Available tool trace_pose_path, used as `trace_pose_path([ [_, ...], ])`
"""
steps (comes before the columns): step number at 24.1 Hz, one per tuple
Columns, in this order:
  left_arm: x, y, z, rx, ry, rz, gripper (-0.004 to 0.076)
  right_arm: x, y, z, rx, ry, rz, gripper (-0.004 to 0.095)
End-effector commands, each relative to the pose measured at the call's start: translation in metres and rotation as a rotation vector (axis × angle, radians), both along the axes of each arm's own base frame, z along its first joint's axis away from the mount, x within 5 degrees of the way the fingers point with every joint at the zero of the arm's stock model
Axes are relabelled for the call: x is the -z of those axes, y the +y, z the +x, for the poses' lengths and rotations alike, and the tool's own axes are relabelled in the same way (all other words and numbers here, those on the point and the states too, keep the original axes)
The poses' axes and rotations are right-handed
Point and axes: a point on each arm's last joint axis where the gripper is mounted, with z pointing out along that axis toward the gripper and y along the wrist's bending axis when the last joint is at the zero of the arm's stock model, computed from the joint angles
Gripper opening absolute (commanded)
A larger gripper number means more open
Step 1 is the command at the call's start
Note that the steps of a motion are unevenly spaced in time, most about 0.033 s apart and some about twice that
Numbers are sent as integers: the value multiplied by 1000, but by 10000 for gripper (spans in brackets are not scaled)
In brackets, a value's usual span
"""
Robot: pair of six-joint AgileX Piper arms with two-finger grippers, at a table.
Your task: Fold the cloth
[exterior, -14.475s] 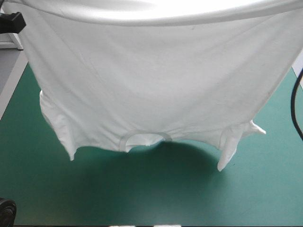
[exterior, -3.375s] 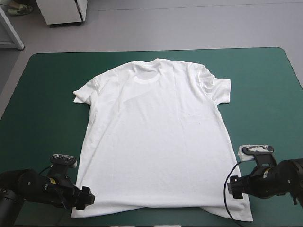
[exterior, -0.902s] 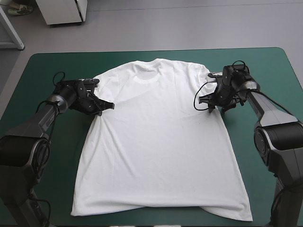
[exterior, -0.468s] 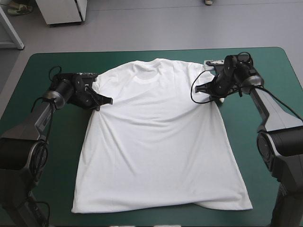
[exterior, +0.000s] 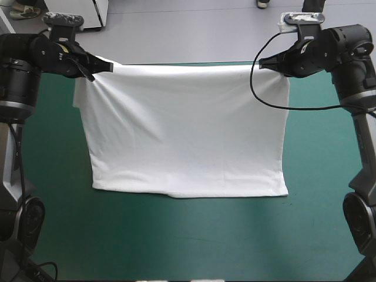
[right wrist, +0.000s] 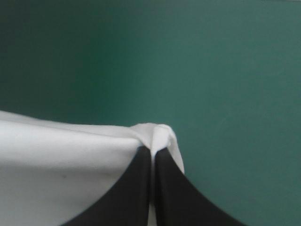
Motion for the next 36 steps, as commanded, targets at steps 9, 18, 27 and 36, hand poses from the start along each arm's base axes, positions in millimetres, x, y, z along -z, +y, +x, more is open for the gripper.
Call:
trace_pose_path([
  [9,-71,15,-55,-49,-255,82,-9,-98,-24,-83,59,-370,-31,-19],
  [18,-91,2,-30,46,-541,13,-9,-119,-11,-62,-23,-628,55,-19],
  [27,-104,-3,12,51,-759,-45,-9,-120,0,-9,-37,-857,130,-19],
  [36,-68,-10,24,136,-473,20,-9,-76,1,6,-41,-507,42,-19],
])
